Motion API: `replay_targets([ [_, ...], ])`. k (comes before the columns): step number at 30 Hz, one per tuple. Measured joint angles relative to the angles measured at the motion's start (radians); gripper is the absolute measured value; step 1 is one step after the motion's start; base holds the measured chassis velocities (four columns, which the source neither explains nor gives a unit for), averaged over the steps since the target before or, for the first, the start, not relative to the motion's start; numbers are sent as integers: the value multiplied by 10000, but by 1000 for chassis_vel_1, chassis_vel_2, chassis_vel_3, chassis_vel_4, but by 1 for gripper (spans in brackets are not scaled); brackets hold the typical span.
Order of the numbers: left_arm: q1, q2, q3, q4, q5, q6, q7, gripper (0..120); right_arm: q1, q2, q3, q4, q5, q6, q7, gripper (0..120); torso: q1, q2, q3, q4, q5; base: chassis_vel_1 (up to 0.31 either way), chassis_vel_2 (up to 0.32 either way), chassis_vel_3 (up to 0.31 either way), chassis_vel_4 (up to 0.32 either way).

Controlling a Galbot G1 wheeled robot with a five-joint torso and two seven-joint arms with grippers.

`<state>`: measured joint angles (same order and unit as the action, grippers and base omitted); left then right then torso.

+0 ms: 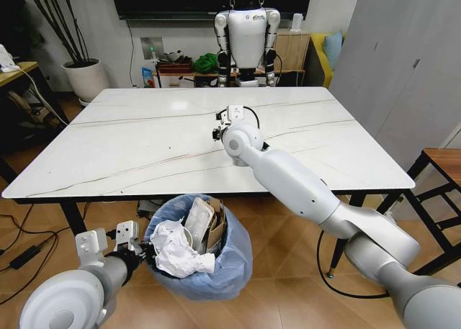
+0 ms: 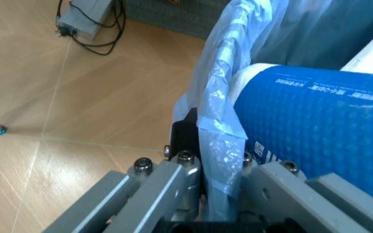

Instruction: Pick up the trash bin and place the trash from the table into it.

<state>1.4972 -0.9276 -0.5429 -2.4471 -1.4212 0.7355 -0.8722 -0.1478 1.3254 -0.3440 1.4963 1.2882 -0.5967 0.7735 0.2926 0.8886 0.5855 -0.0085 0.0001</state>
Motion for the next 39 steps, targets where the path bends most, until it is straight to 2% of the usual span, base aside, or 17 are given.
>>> replay_targets([
  [1, -4, 1, 1, 6, 0, 0, 1, 0, -45, -229, 50, 591, 156, 146, -304, 0, 0, 0, 0, -1, 0, 0, 0, 0, 0],
  [2, -4, 1, 1, 6, 0, 0, 1, 0, -45, -229, 50, 591, 156, 146, -304, 0, 0, 0, 0, -1, 0, 0, 0, 0, 0],
  [4, -6, 17, -7, 16, -1, 0, 0, 0, -150, -771, 143, 1817, 473, 426, -1067, 0, 0, 0, -1, 1, 0, 0, 0, 0, 0],
  [6, -7, 20, -14, 21, -4, 0, 1, 0, -188, -941, 169, 2146, 562, 496, -1288, 0, -1, 0, -1, 1, 0, 0, 0, 0, 0],
  [8, -15, 29, -22, 31, -14, 0, 0, 0, -391, -1652, 270, 3351, 968, 615, -2010, 0, -1, 0, -2, -2, 1, 0, 0, 0, 0],
  [10, -19, 32, -21, 35, -15, 0, 0, 0, -424, -1783, 283, 3546, 1049, 627, -2119, 0, -1, 0, -2, -4, 2, 0, 0, 0, 0],
  [13, -31, 44, 3, 52, -17, 0, -10, 0, -607, -2439, 252, 4549, 1272, 687, -2698, 0, -1, 0, -2, -3, 2, 0, 0, 0, 0],
  [19, 3, 82, -39, 60, -19, 0, -33, 0, -975, -3259, 77, 5987, 1409, 681, -3533, 0, -1, 1, -2, 1, -1, 0, 0, 0, 0],
  [27, -16, 93, 89, 66, -22, 0, -82, 0, -1541, -4105, -412, 7453, 1563, 558, -4002, 0, -2, 1, -2, -2, -1, 0, 0, 0, 0],
  [39, 34, 124, 167, -26, -23, 0, -255, 0, -1783, -4312, -1646, 7721, 979, 542, -4118, 0, -2, 1, -1, 0, 0, 0, 0, 0, 0],
])
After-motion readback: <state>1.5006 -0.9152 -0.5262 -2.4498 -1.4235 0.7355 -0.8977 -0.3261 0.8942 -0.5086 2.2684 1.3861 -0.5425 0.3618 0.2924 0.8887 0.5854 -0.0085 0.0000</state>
